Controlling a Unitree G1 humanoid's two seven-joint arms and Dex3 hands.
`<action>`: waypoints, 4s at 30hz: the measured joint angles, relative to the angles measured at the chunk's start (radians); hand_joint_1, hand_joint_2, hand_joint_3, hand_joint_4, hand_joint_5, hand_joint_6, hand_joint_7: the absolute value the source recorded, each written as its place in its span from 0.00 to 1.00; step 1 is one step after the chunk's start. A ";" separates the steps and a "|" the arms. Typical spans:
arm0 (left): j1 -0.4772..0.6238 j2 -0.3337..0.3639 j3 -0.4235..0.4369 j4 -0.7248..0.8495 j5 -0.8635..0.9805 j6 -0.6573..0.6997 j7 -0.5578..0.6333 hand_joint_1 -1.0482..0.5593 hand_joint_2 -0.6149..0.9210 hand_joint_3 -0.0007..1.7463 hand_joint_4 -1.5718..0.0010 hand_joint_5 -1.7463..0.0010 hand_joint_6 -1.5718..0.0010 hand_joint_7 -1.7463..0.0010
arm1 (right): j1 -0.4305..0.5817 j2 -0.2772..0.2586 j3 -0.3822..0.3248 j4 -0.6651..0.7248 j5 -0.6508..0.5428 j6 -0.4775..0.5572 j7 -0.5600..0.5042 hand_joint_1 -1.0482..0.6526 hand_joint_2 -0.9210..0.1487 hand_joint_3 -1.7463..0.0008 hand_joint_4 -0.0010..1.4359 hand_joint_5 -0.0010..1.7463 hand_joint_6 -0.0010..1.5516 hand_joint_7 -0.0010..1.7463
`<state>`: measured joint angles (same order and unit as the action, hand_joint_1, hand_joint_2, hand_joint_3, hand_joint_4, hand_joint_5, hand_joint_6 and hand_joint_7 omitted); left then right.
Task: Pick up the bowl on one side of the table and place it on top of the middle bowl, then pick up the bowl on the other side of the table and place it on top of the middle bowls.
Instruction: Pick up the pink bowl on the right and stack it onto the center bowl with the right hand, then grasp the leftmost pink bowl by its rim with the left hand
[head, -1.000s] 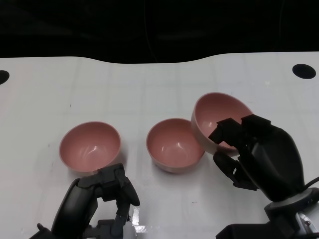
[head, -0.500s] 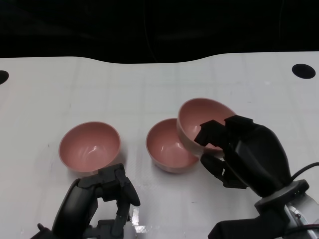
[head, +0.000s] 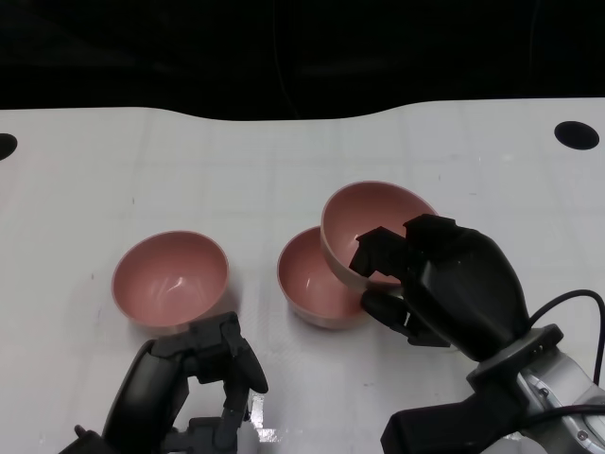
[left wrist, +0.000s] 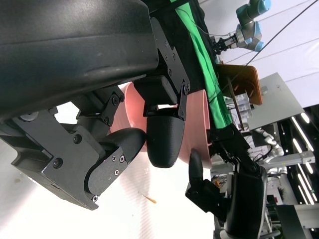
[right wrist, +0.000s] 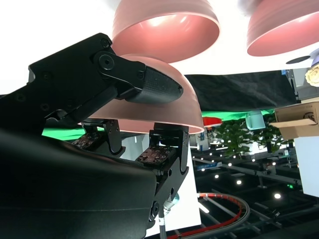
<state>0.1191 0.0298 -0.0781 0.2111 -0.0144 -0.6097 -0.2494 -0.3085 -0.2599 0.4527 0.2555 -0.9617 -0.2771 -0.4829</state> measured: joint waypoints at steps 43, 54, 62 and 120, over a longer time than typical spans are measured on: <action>0.003 -0.006 -0.012 -0.007 -0.021 0.001 0.000 0.58 0.63 0.81 0.45 0.01 0.47 0.19 | -0.165 0.094 0.145 0.329 -0.013 -0.003 -0.038 0.47 0.23 0.71 0.62 0.76 0.62 0.38; 0.008 -0.007 -0.025 -0.016 -0.030 0.012 0.000 0.58 0.63 0.80 0.45 0.00 0.47 0.20 | -0.168 0.090 0.167 0.276 -0.023 0.103 0.138 0.27 0.00 0.93 0.29 0.12 0.33 0.00; 0.008 -0.006 -0.026 -0.018 -0.018 0.012 0.000 0.58 0.63 0.80 0.45 0.00 0.47 0.18 | -0.143 0.071 0.174 0.191 -0.024 0.171 0.197 0.18 0.00 0.89 0.16 0.08 0.19 0.00; 0.002 -0.007 -0.018 -0.017 -0.020 0.031 0.001 0.58 0.63 0.81 0.45 0.01 0.48 0.18 | 0.323 -0.124 -0.126 -0.208 0.138 -0.156 0.087 0.33 0.00 0.96 0.10 0.55 0.34 0.08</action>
<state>0.1208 0.0228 -0.0956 0.1937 -0.0346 -0.5791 -0.2483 0.0148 -0.3841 0.3266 0.0478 -0.8234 -0.4327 -0.3955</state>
